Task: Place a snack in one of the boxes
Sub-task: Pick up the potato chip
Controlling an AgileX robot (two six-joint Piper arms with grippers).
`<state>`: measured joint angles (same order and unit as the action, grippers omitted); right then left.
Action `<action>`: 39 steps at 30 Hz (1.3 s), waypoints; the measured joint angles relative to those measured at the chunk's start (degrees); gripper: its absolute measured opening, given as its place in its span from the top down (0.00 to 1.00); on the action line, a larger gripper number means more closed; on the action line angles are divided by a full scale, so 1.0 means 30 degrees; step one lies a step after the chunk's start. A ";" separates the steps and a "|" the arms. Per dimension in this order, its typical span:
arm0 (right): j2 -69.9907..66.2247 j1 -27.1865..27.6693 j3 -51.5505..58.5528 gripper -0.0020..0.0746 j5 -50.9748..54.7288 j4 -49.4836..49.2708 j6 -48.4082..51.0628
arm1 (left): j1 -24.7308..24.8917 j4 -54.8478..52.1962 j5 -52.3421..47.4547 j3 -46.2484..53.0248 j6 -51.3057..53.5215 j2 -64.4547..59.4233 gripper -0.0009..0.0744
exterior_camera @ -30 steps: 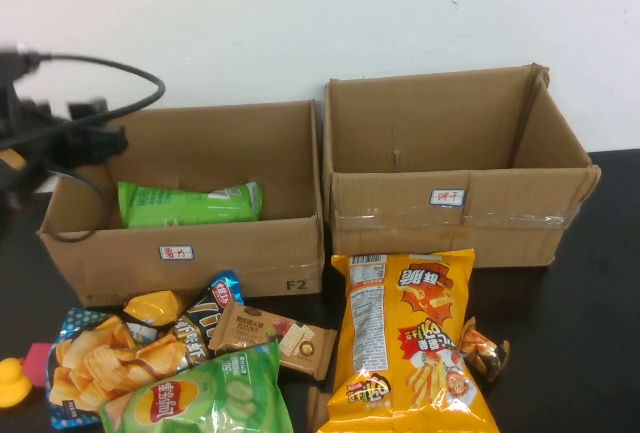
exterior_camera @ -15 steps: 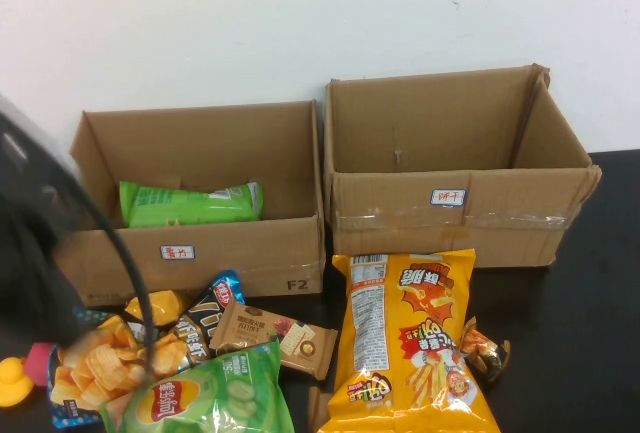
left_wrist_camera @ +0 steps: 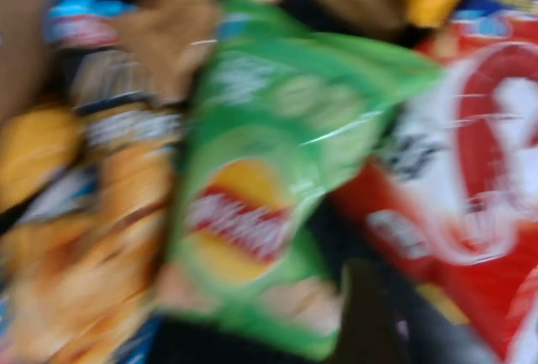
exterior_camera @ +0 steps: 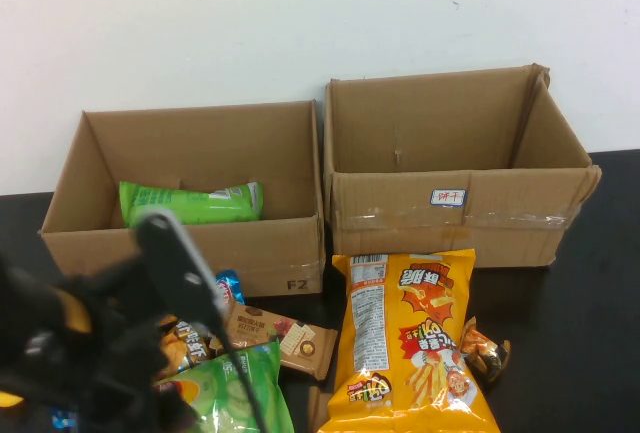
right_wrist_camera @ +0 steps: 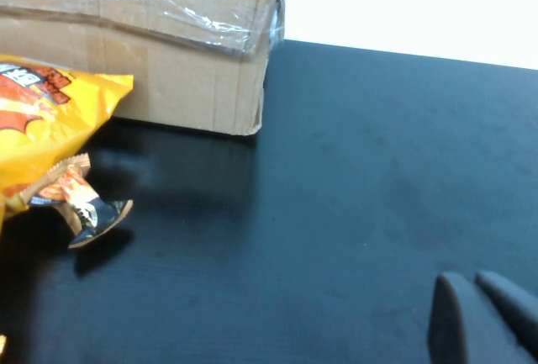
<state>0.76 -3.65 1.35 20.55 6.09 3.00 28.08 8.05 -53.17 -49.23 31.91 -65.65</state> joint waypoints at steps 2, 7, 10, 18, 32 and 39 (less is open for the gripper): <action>0.0000 0.0000 0.0000 0.98 0.0000 0.0000 0.0000 | 0.0292 0.1677 -0.0148 0.0000 0.1731 -0.0965 0.44; 0.0000 0.0000 0.0000 0.98 0.0000 0.0000 0.0000 | 0.3140 0.3117 -0.0933 0.0000 0.3871 -0.2406 0.49; 0.0000 0.0000 0.0000 0.98 0.0000 0.0000 0.0000 | 0.5938 0.2201 -0.1610 0.0000 0.3040 -0.2565 0.54; 0.0000 0.0000 0.0000 0.98 0.0000 0.0000 0.0000 | 1.4553 -0.4128 -0.2051 0.0000 -0.4741 -0.2565 0.94; 0.0000 0.0000 0.0000 0.97 0.0000 0.0000 0.0000 | 1.9794 -1.5858 0.0124 0.3714 -2.1052 -0.2565 0.99; 0.0000 0.0000 0.0000 0.98 0.0000 0.0000 0.0000 | 1.9879 -1.5853 0.3831 0.5516 -2.2826 -0.2565 0.51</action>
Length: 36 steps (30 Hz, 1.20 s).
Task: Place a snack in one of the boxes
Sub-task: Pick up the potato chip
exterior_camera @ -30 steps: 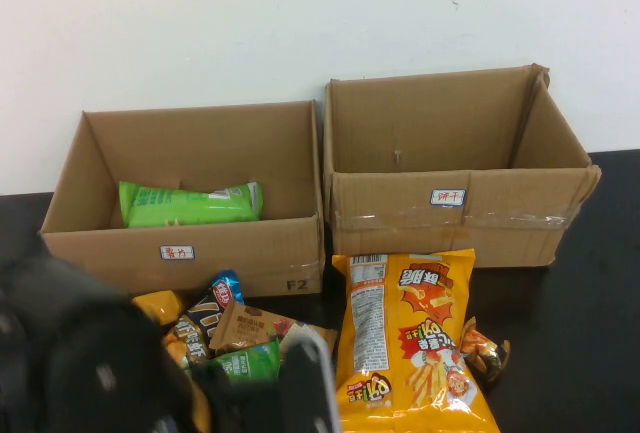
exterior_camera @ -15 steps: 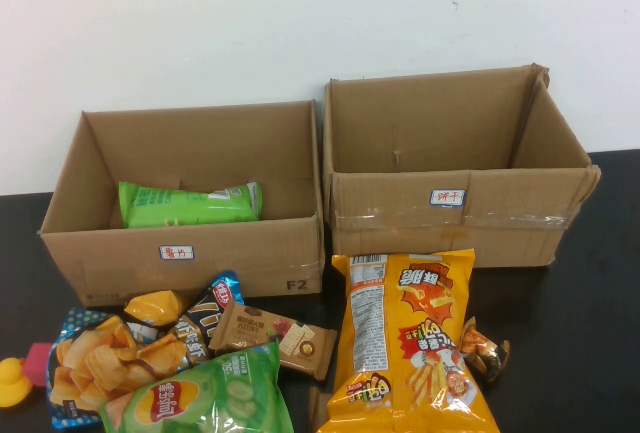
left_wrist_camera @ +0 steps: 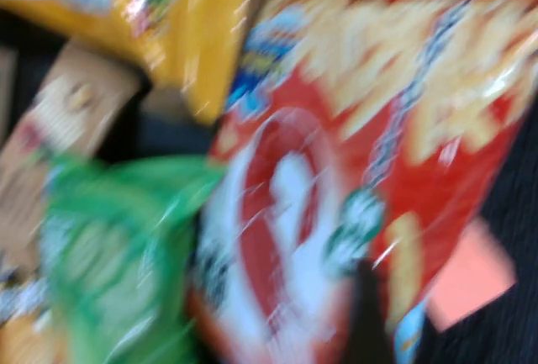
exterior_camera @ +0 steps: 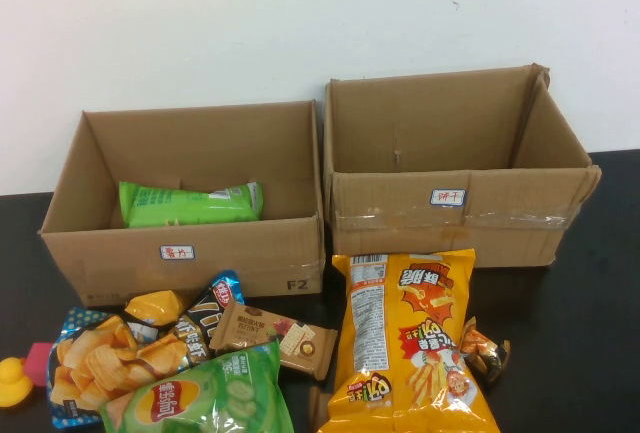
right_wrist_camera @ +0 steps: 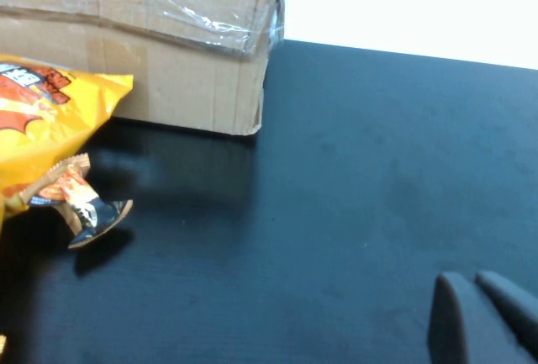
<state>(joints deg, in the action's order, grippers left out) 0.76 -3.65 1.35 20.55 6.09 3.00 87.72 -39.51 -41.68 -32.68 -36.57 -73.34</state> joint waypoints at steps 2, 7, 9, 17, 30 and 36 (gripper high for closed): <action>0.0000 0.0000 0.0000 0.98 0.0000 0.0000 0.0000 | 0.0000 -0.0342 0.1285 0.0312 -0.0554 -0.0080 0.26; 0.0000 0.0000 0.0000 0.98 0.0000 0.0000 0.0000 | 0.0031 -0.1716 0.2371 0.0809 -0.1256 -0.1426 0.09; 0.0000 0.0000 0.0000 0.98 0.0000 0.0000 0.0000 | 0.0031 -0.2138 0.2607 0.0994 -0.1299 -0.2126 0.08; 0.0000 0.0000 0.0000 0.98 0.0000 0.0000 0.0000 | -0.0213 -0.6445 0.4622 0.1119 -0.3951 -0.4539 0.07; 0.0000 0.0000 0.0000 0.97 0.0000 0.0000 0.0000 | -0.3265 -1.0366 0.7877 0.1119 -0.8588 -0.6061 0.07; 0.0000 0.0000 0.0000 0.98 0.0000 0.0000 0.0000 | -0.3854 -1.1035 0.7832 0.1119 -0.8904 -0.6964 0.07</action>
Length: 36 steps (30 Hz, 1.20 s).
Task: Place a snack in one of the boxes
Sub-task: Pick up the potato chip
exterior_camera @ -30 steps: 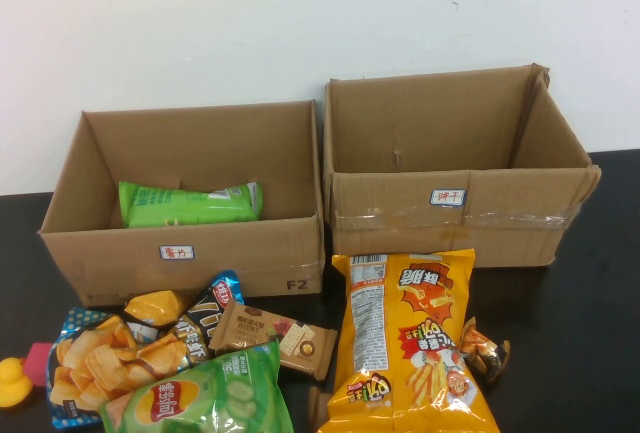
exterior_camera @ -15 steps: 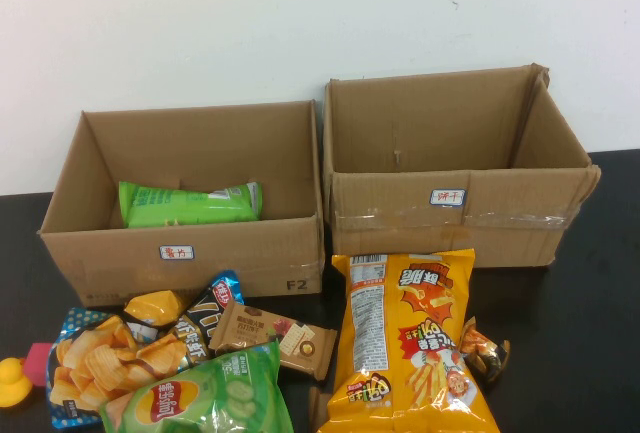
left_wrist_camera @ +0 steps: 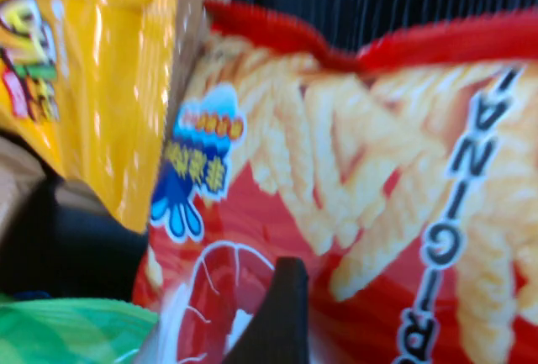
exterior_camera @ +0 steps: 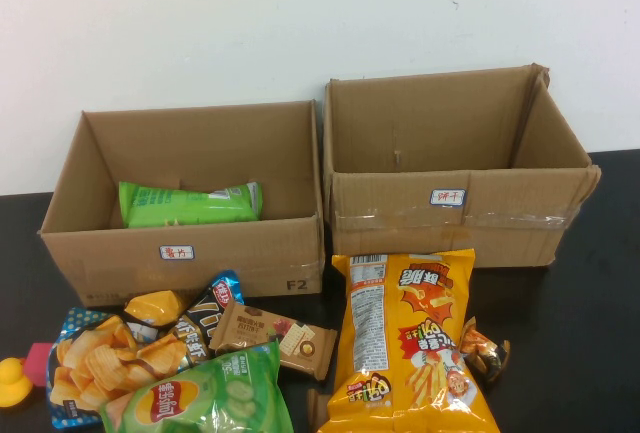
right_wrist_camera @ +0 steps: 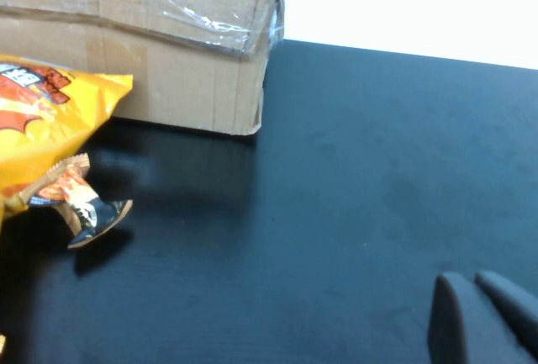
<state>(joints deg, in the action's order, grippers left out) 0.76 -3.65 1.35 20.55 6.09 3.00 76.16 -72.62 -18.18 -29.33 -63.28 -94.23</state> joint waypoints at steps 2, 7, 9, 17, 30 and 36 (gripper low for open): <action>0.0000 0.0000 0.0000 0.98 0.0000 0.0000 0.0000 | -0.0272 -0.0177 0.0294 0.0000 -0.0009 -0.0488 0.07; 0.0000 0.0000 0.0000 0.98 0.0000 0.0000 0.0000 | -0.0957 -0.0969 -0.0049 0.0000 -0.0042 -0.1249 0.08; 0.0000 0.0000 0.0000 0.98 0.0000 0.0000 0.0032 | -0.1392 -0.1468 -0.0673 0.0000 -0.0370 -0.1341 0.17; 0.0000 0.0000 0.0000 0.98 0.0000 0.0000 0.0032 | -0.2987 -0.4118 -0.1286 -0.0038 -0.1557 -0.1349 0.55; 0.0000 0.0000 0.0000 0.98 0.0000 0.0000 0.0032 | -0.1465 -0.3305 -0.2161 -0.0001 -0.2812 0.5455 0.55; 0.0000 0.0000 0.0000 0.98 0.0000 0.0000 0.0032 | -0.1294 -0.2858 -0.5259 0.0024 -0.2880 0.9476 0.55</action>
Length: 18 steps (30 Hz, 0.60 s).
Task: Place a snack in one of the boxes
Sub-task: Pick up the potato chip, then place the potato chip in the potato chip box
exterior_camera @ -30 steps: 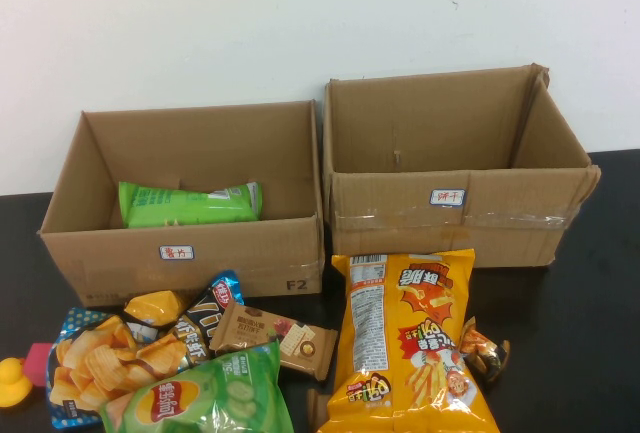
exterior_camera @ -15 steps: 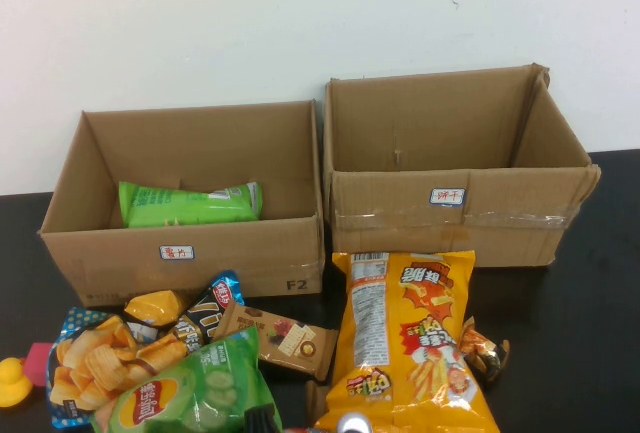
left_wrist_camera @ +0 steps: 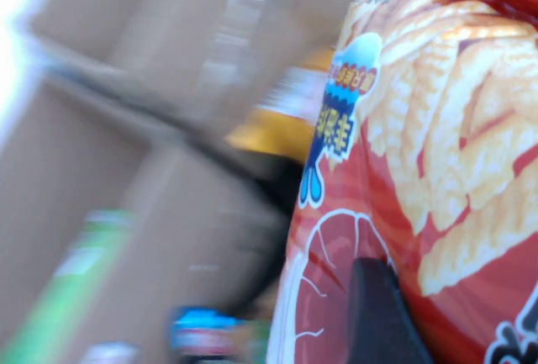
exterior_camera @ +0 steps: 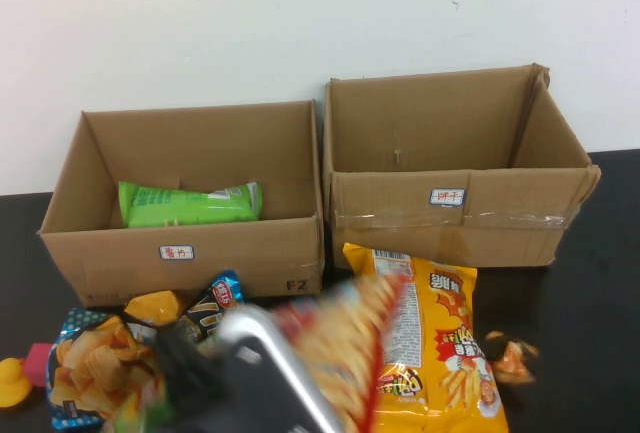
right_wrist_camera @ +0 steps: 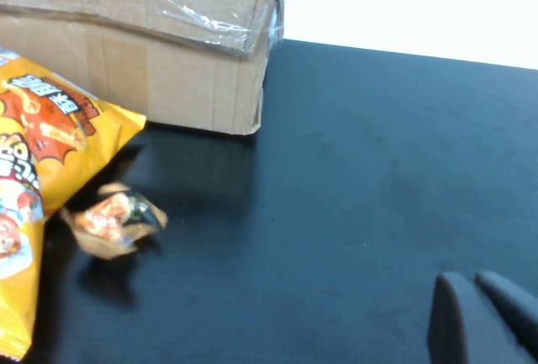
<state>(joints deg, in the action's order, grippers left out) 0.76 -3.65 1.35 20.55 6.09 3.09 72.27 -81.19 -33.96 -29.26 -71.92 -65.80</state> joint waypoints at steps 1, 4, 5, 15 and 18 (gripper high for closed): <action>0.0000 0.0000 0.0000 0.98 0.0000 0.0000 0.0000 | 0.0000 -0.0195 -0.0672 0.0000 0.0000 0.0430 0.55; 0.0000 0.0000 0.0000 0.98 0.0000 0.0000 0.0000 | -0.0249 -0.1609 -0.2953 0.0000 -0.0119 0.1856 0.55; 0.0000 0.0000 0.0000 0.98 0.0000 0.0000 0.0000 | -0.0648 -0.2443 -0.3403 -0.0044 -0.0434 0.2256 0.55; 0.0000 0.0000 0.0000 0.98 0.0000 0.0000 0.0000 | -1.1686 -0.5050 0.1851 -0.2596 -0.4325 0.2624 0.55; 0.0000 0.0000 0.0000 0.98 0.0000 0.0000 0.0000 | -1.5070 -0.5300 0.4998 -0.3760 -0.4242 0.1156 0.55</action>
<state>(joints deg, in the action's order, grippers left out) 0.76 -3.65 1.35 20.55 6.09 3.09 27.06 -97.09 -18.96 -40.54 -84.65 -62.34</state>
